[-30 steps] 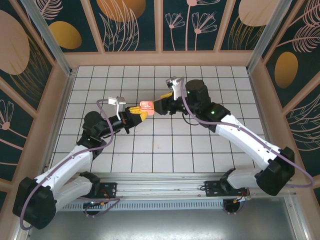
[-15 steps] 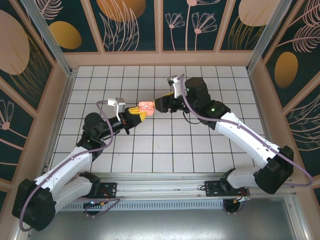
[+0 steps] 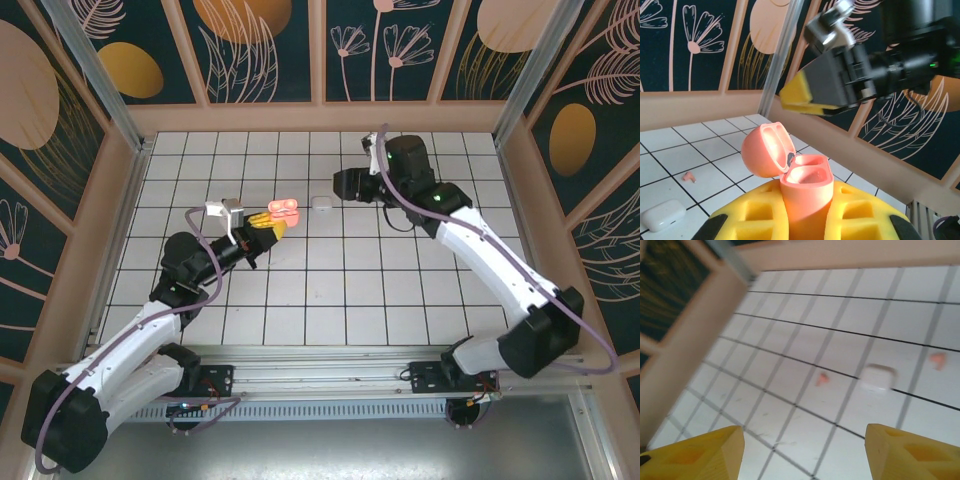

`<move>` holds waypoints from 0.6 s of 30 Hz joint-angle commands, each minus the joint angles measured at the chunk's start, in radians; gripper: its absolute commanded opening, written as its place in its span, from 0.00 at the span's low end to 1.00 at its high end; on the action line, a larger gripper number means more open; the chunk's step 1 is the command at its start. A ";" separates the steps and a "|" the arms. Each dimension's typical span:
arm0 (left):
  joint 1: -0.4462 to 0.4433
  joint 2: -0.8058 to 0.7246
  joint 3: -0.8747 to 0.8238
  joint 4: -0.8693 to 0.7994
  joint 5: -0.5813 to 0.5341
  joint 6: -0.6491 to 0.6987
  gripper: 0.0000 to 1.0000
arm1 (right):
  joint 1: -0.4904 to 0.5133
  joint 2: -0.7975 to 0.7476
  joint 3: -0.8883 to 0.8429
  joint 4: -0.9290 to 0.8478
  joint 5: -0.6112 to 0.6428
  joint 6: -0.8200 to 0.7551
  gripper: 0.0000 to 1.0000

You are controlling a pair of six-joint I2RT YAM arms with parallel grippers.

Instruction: Insert the wireless bluetooth earbuds into the charging case

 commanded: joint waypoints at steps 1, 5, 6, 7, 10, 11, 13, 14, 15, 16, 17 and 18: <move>-0.003 -0.007 -0.012 0.017 -0.007 0.018 0.00 | -0.069 0.153 0.048 -0.095 0.095 0.031 0.63; -0.004 -0.003 -0.022 0.025 -0.004 0.016 0.00 | -0.083 0.371 0.184 -0.148 0.222 0.014 0.61; -0.003 -0.004 -0.025 0.027 -0.006 0.017 0.00 | -0.085 0.434 0.237 -0.168 0.261 0.007 0.61; -0.003 -0.004 -0.027 0.025 -0.008 0.018 0.00 | -0.086 0.488 0.283 -0.187 0.284 0.001 0.60; -0.003 -0.003 -0.029 0.019 -0.009 0.029 0.00 | -0.090 0.664 0.465 -0.257 0.332 -0.025 0.58; -0.003 -0.001 -0.027 0.015 -0.009 0.034 0.00 | -0.090 0.720 0.528 -0.280 0.342 -0.034 0.57; -0.003 0.003 -0.025 0.009 -0.009 0.041 0.00 | -0.089 0.809 0.632 -0.314 0.351 -0.052 0.56; -0.003 0.006 -0.023 0.007 -0.007 0.044 0.00 | -0.089 0.853 0.685 -0.328 0.351 -0.061 0.56; -0.004 0.009 -0.021 0.004 -0.006 0.047 0.00 | -0.090 0.885 0.726 -0.339 0.349 -0.066 0.56; -0.004 0.011 -0.017 -0.001 -0.007 0.051 0.00 | -0.091 0.921 0.768 -0.351 0.348 -0.072 0.55; -0.005 0.014 -0.016 -0.006 -0.005 0.054 0.00 | -0.091 0.951 0.805 -0.358 0.346 -0.077 0.55; -0.004 0.015 -0.015 -0.007 -0.005 0.058 0.00 | -0.090 0.971 0.828 -0.358 0.343 -0.084 0.56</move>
